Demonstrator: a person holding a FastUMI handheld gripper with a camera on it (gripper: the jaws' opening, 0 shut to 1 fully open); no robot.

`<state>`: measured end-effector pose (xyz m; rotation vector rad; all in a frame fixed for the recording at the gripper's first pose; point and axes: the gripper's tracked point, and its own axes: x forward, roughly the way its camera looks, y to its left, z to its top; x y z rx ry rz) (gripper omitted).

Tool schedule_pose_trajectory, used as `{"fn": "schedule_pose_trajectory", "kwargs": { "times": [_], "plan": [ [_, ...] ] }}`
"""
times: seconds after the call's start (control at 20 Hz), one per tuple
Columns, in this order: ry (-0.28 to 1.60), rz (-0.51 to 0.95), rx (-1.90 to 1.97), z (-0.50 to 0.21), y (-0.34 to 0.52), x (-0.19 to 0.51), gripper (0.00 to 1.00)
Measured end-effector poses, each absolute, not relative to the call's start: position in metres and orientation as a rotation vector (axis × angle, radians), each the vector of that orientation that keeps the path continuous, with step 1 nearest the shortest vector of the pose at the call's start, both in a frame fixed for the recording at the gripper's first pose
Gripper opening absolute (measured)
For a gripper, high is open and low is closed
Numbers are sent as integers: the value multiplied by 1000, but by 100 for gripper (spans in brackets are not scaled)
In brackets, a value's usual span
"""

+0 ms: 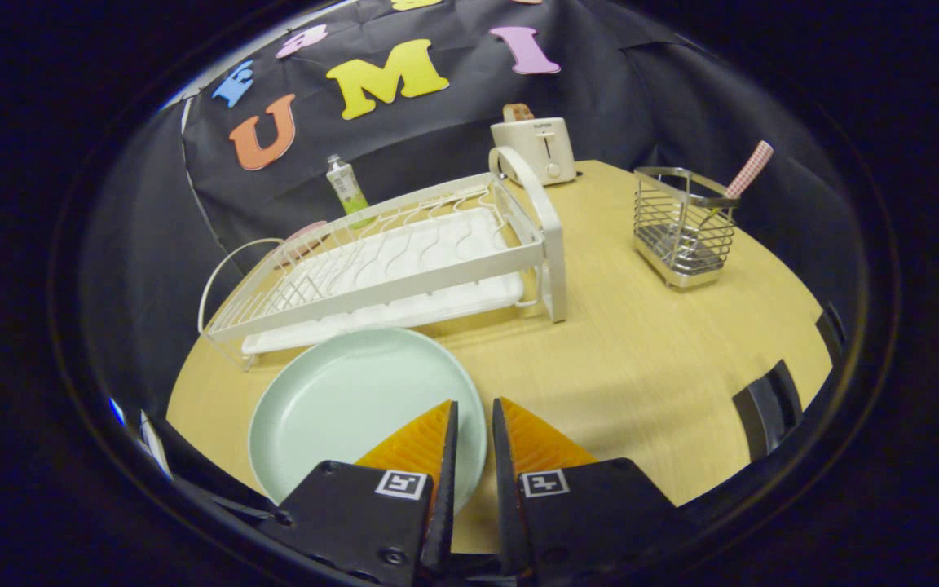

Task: Take the plate from the dish rack, then take the spoon from the basket and place it into the plate.

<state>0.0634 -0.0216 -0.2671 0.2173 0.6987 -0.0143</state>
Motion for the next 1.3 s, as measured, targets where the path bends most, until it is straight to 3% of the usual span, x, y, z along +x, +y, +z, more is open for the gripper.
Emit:
{"fn": "schedule_pose_trajectory", "kwargs": {
  "times": [0.25, 0.6, 0.75, 1.3],
  "plan": [
    [582, -40, 243, -236, -49, 64, 35],
    [402, -137, 110, -202, -100, 60, 94],
    [333, -178, 42, -195, -116, 55, 99],
    [202, -263, 145, -154, -200, 30, 100]
  ]
}}
